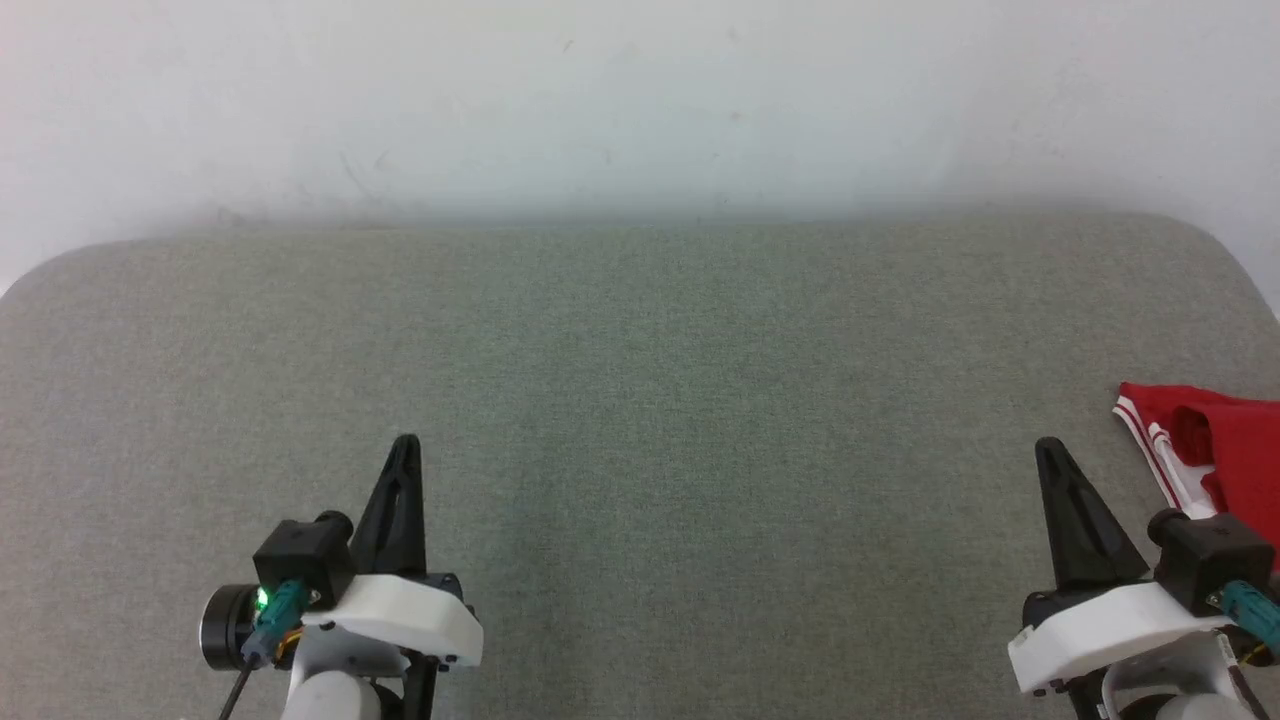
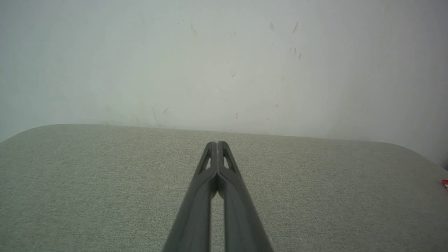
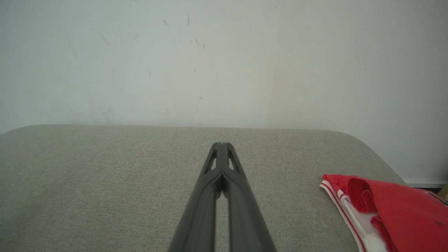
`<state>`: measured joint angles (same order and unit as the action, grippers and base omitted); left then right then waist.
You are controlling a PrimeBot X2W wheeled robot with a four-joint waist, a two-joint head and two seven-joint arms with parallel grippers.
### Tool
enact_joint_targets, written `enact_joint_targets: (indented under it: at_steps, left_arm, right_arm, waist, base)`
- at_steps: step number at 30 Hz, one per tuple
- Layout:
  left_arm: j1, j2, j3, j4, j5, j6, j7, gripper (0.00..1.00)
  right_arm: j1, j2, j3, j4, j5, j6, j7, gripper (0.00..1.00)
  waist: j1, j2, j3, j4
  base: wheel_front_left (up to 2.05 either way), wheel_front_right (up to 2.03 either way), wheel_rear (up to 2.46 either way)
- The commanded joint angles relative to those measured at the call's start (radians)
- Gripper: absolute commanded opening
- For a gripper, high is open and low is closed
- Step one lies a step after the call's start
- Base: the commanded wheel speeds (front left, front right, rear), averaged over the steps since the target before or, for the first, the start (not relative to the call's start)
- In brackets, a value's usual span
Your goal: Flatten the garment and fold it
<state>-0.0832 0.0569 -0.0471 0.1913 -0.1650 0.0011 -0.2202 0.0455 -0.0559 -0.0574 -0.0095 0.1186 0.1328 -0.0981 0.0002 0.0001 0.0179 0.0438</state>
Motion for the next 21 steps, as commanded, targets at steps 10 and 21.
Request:
enact_joint_targets:
  at_steps: [10, 21]
  left_arm:
    - [0.02, -0.002, 0.008, -0.026, 0.026, 0.0, 0.025, 0.0]
    - [0.027, -0.002, 0.012, -0.045, 0.042, 0.0, 0.048, 0.0]
  right_arm:
    - [-0.01, 0.001, 0.009, 0.002, -0.022, 0.0, 0.01, 0.0]
    - [-0.014, 0.002, 0.015, 0.003, -0.033, -0.001, 0.021, 0.0]
  waist:
    - [-0.0001, -0.0001, -0.002, -0.005]
    - [-0.0001, -0.0001, -0.004, -0.009]
  base:
    - [0.0, 0.0, 0.0]
    - [0.0, 0.0, 0.0]
